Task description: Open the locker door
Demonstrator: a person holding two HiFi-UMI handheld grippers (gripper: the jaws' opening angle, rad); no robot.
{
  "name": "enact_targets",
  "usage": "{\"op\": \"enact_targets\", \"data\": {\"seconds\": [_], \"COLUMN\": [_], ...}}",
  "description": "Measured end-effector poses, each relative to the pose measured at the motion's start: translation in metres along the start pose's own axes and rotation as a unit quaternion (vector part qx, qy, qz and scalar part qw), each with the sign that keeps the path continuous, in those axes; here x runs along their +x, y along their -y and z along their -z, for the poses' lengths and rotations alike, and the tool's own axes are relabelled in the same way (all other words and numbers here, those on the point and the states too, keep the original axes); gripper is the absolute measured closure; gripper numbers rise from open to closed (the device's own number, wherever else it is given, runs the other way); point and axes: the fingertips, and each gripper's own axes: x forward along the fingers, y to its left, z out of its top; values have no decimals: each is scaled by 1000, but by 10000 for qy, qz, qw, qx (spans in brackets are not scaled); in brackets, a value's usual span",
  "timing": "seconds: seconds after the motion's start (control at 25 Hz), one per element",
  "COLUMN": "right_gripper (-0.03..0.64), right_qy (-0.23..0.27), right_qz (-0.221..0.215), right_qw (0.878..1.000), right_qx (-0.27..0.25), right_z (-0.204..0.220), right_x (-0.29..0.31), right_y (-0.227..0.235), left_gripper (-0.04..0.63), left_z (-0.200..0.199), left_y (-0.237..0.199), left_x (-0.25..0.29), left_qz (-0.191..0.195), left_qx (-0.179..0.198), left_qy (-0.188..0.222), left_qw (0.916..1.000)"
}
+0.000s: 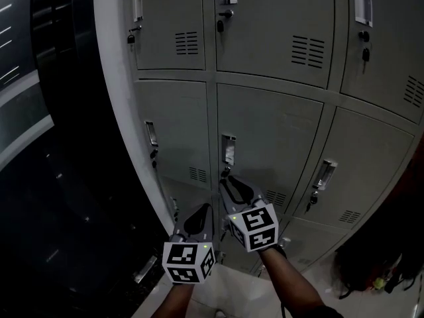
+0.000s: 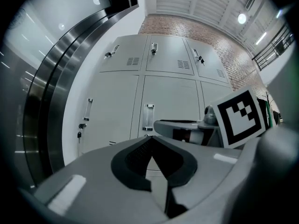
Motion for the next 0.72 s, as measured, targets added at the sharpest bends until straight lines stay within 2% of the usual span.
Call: {"op": "enact_targets", "data": {"seconds": [0.08, 0.72], "right_gripper": [529, 477], "right_qy": [36, 27], "right_qz": [53, 636], "right_qw": [10000, 9976], "right_qx": [58, 260], "right_z": [-5, -11], "right_x": [13, 71], "right_y": [5, 43], "left_gripper": [589, 589], "left_z": [-2, -9], "left_y": [-6, -34], "left_x": [2, 10], "left_qz": [20, 118], "left_qx": [9, 144], "left_qy": [14, 23], "left_qw": [10000, 9998]}}
